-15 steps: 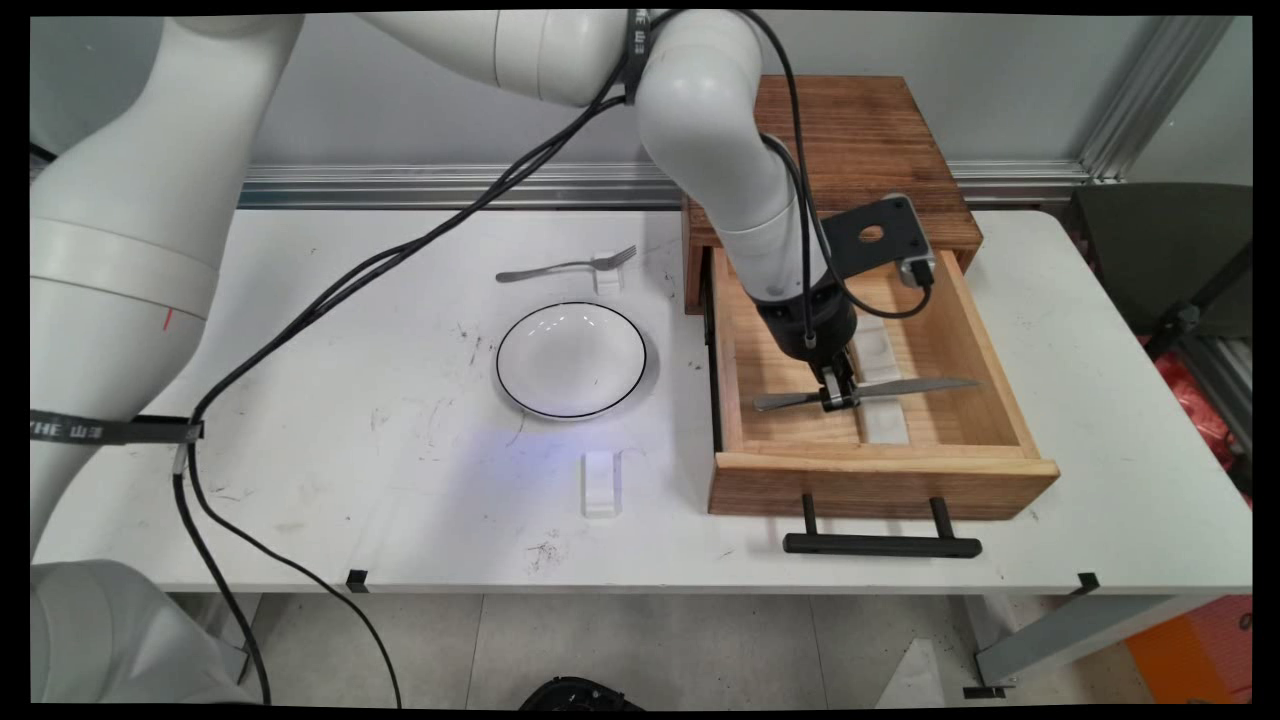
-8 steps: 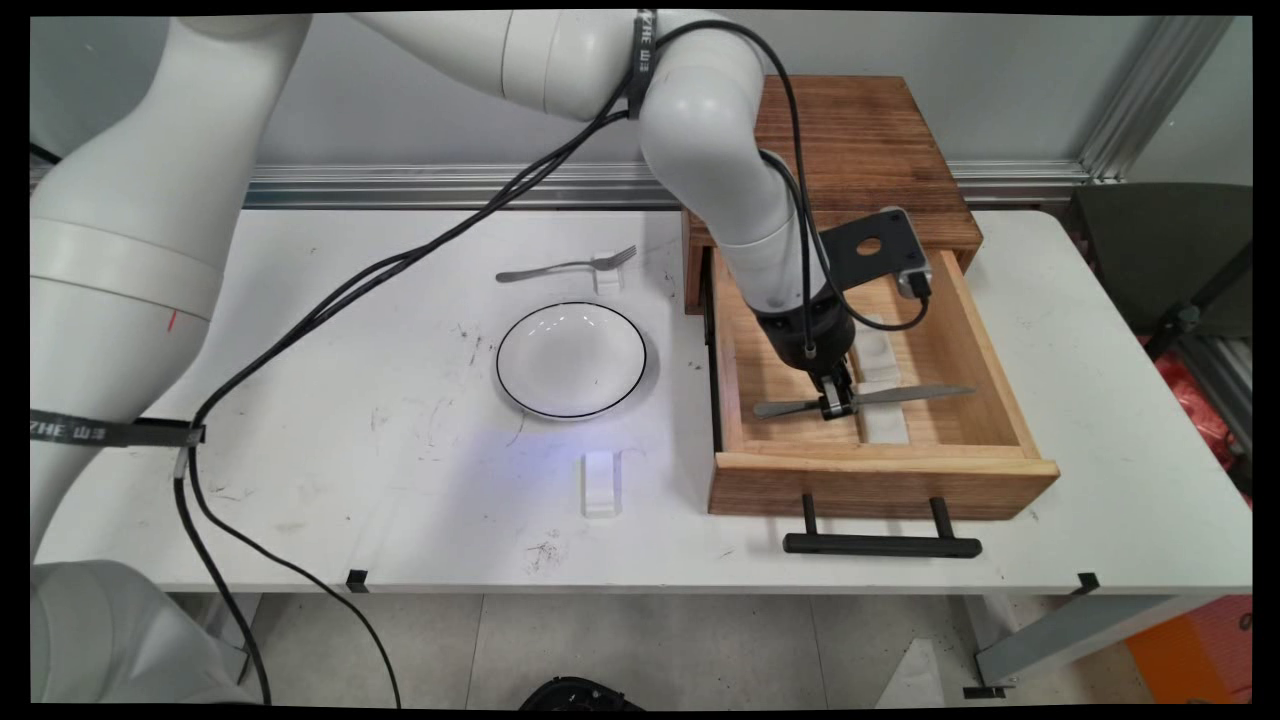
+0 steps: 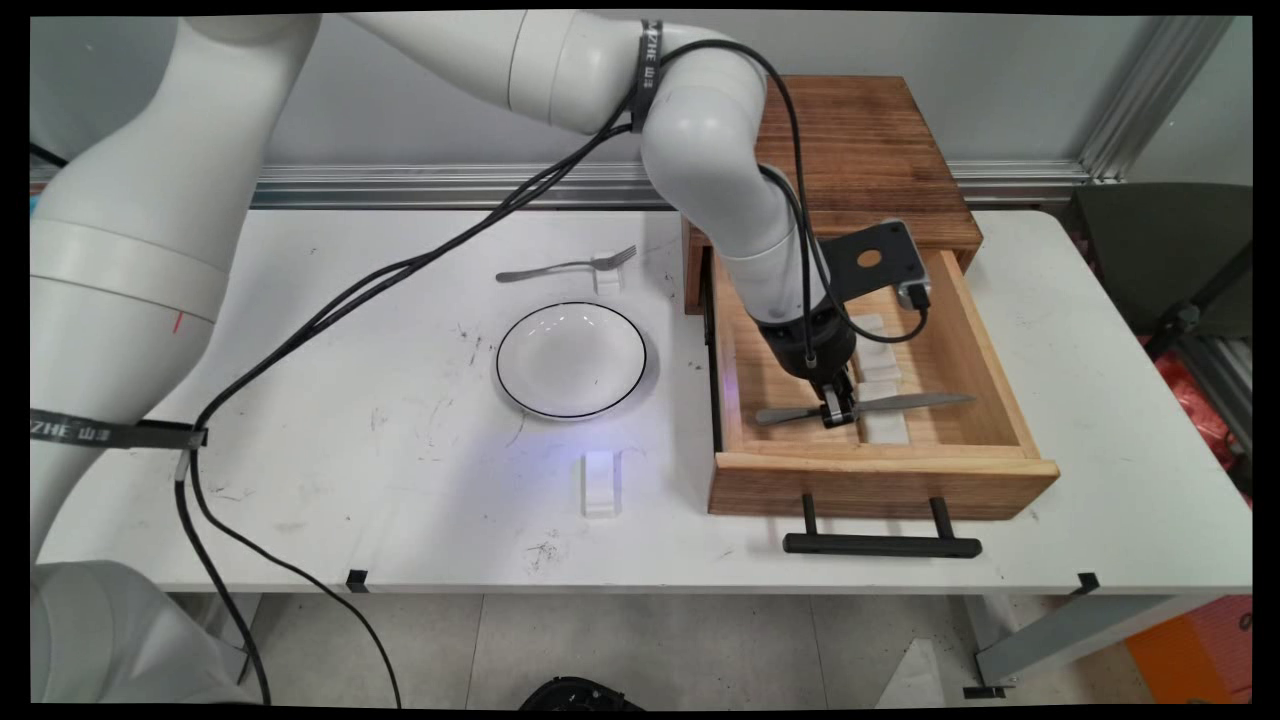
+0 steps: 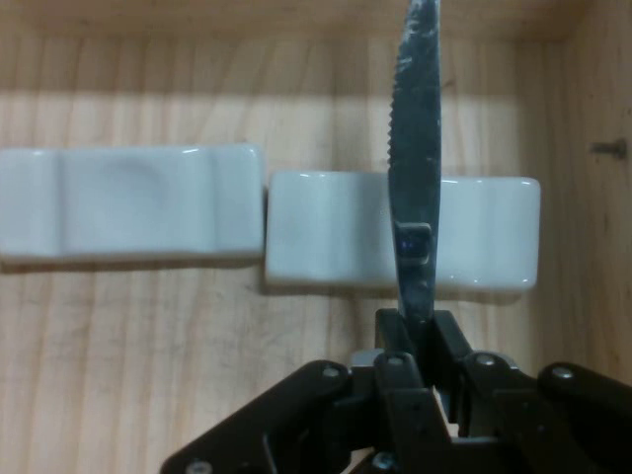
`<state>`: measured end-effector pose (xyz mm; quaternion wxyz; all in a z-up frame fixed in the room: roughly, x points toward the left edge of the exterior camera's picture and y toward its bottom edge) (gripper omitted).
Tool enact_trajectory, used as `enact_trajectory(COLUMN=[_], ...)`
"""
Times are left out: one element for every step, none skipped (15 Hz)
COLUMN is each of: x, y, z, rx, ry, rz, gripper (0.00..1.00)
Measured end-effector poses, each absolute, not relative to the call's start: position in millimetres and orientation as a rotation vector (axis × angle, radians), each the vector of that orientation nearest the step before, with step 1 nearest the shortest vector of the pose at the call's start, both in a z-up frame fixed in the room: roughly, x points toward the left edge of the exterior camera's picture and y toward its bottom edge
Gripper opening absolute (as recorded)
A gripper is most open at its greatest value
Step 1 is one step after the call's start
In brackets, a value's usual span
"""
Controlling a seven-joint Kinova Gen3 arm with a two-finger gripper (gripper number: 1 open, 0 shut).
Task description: Place the picked object into the drawer
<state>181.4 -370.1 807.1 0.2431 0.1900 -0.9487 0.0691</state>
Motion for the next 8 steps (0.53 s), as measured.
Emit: enact_trajectory(x=[181.2, 181.0, 180.9, 180.8, 180.6, 180.4, 180.2, 180.0], y=[-370.2, -370.4, -370.7, -371.0, -371.2, -371.6, -372.0, -372.5], z=[805.9, 804.5, 803.4, 802.4, 801.9, 801.1, 800.3, 799.4], rx=[0.517, 0.516, 0.514, 0.513, 0.512, 0.51, 0.508, 0.507], ry=[-2.592, -2.592, -2.591, -2.591, -2.59, -2.59, -2.589, -2.587], rz=[0.189, 0.189, 0.191, 0.192, 0.193, 0.196, 0.198, 0.201], gripper=[0.0, 0.0, 0.0, 0.0, 0.0, 0.0, 0.0, 0.0])
